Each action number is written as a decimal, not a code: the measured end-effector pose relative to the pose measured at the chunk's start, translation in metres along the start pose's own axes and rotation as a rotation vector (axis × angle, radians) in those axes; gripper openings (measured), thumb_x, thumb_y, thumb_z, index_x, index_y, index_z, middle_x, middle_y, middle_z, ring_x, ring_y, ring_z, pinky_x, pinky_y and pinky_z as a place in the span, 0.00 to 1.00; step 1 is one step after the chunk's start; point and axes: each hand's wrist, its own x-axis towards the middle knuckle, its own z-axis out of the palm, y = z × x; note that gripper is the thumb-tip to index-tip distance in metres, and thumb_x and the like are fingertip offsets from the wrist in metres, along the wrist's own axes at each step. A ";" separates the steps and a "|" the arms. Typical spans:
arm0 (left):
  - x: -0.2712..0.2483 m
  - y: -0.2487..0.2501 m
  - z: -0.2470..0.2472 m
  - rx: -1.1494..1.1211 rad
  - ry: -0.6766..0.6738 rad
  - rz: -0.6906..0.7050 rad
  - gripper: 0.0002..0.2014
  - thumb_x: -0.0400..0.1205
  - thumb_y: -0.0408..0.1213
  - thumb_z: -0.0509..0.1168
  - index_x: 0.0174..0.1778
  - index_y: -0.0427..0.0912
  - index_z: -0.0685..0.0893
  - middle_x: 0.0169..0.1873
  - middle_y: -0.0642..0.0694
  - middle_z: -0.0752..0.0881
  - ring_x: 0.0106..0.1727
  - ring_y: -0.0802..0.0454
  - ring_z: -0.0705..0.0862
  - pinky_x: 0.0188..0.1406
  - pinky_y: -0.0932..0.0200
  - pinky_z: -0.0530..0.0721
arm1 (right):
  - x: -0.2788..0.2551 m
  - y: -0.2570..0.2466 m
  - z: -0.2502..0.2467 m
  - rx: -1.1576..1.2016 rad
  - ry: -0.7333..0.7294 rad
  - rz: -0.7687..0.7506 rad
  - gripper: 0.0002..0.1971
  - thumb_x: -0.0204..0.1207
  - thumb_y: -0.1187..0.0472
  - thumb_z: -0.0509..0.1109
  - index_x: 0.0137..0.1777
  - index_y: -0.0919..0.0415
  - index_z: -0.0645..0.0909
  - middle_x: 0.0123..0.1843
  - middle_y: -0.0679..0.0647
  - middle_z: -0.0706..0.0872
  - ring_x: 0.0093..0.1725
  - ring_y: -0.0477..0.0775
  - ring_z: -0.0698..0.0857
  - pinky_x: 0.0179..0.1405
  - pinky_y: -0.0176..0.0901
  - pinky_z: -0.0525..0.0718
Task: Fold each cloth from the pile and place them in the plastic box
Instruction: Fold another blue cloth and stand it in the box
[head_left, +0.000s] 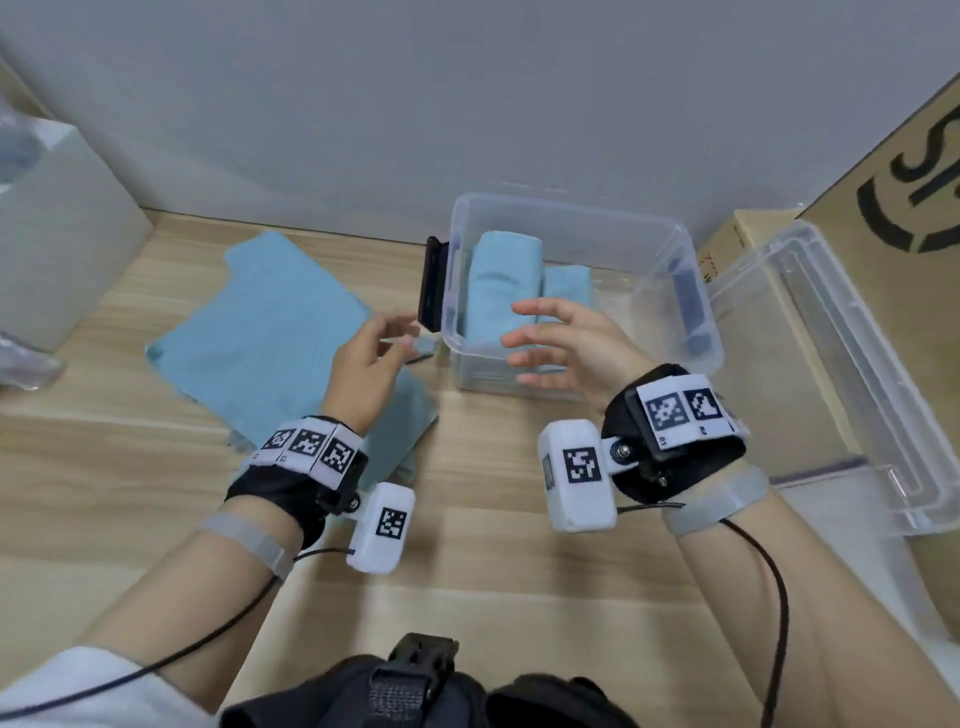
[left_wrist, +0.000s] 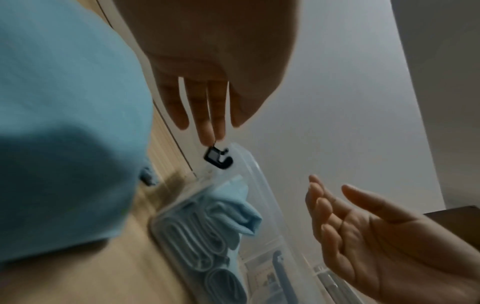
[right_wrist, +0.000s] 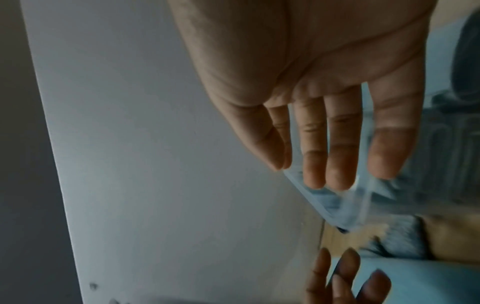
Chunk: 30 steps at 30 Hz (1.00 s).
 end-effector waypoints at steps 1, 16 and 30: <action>-0.009 -0.005 -0.008 -0.001 -0.024 -0.022 0.09 0.81 0.31 0.61 0.54 0.47 0.80 0.46 0.49 0.86 0.36 0.67 0.84 0.39 0.78 0.76 | 0.000 0.008 0.006 -0.024 0.002 0.014 0.10 0.76 0.69 0.64 0.49 0.52 0.78 0.41 0.53 0.86 0.36 0.49 0.84 0.40 0.43 0.86; -0.074 -0.092 -0.060 0.745 -0.512 -0.134 0.23 0.64 0.42 0.76 0.52 0.49 0.75 0.48 0.51 0.73 0.54 0.49 0.75 0.55 0.51 0.77 | 0.058 0.140 0.111 -0.659 0.177 0.010 0.26 0.65 0.78 0.63 0.58 0.51 0.80 0.47 0.54 0.72 0.34 0.42 0.72 0.33 0.28 0.69; -0.042 -0.037 -0.080 0.490 -0.270 0.222 0.02 0.78 0.34 0.62 0.45 0.44 0.77 0.35 0.56 0.76 0.42 0.47 0.78 0.44 0.55 0.71 | 0.048 0.120 0.131 -0.795 0.180 -0.268 0.14 0.66 0.55 0.77 0.50 0.59 0.86 0.47 0.53 0.68 0.54 0.58 0.75 0.58 0.46 0.75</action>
